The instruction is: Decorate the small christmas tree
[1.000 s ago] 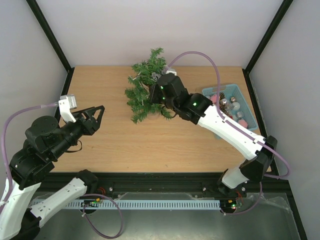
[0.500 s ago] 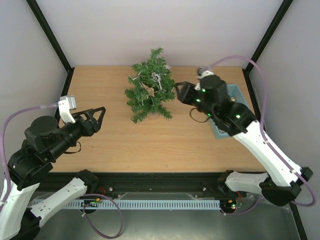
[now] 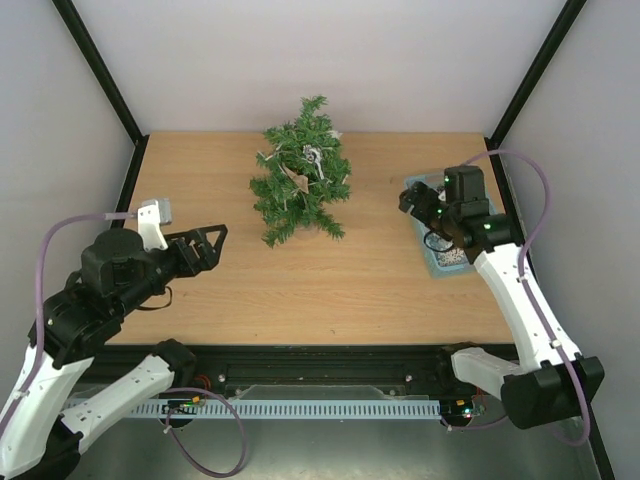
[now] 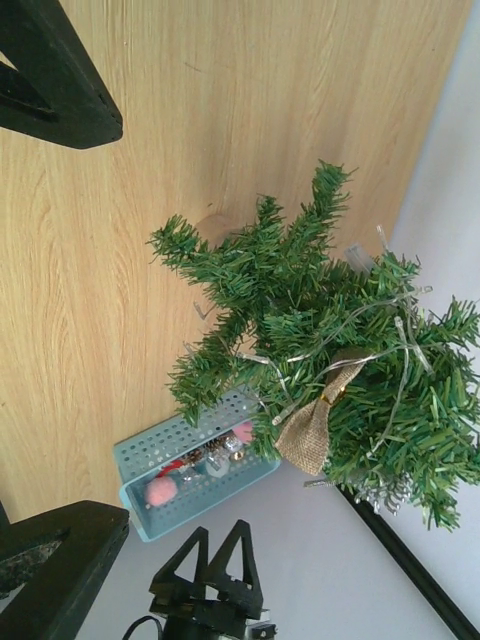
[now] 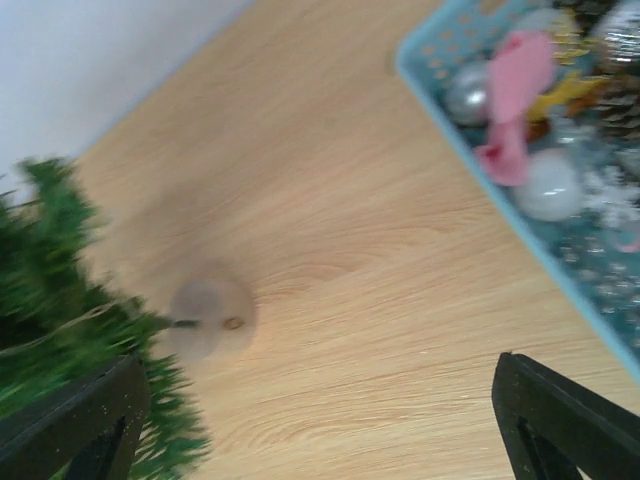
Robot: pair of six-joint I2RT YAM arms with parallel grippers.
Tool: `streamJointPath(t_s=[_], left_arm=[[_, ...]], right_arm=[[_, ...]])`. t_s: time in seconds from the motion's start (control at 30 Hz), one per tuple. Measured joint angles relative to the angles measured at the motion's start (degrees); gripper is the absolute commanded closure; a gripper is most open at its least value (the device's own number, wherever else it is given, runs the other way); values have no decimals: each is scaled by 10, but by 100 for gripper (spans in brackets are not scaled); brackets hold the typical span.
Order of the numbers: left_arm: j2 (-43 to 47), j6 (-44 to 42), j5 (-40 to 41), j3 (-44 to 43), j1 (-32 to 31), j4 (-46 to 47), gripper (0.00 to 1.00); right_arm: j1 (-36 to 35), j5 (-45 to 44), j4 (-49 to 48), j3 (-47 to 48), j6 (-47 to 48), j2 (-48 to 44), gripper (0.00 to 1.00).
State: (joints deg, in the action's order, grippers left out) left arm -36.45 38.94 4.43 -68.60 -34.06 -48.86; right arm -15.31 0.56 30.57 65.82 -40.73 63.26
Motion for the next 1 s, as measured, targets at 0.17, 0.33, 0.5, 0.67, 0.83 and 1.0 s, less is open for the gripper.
streamJointPath(t_s=[0.17, 0.33, 0.5, 0.67, 0.83, 1.0], left_arm=[[-26, -8, 1, 0, 0, -5, 1], [-60, -18, -1, 13, 0, -4, 0], [-86, -29, -8, 32, 1, -3, 1], [-101, -39, -28, 52, 18, 14, 1], [-106, -50, -59, 79, 51, 31, 1], [-107, -60, -88, 91, 81, 37, 1]], right_arm=[[97, 20, -8, -33, 10, 25, 10], [169, 17, -28, -42, 19, 81, 18], [183, -11, -43, -39, 33, 141, 29], [183, -28, -59, -26, 51, 209, 34], [184, -33, -66, 1, 69, 276, 37], [184, -29, -73, 22, 81, 311, 43]])
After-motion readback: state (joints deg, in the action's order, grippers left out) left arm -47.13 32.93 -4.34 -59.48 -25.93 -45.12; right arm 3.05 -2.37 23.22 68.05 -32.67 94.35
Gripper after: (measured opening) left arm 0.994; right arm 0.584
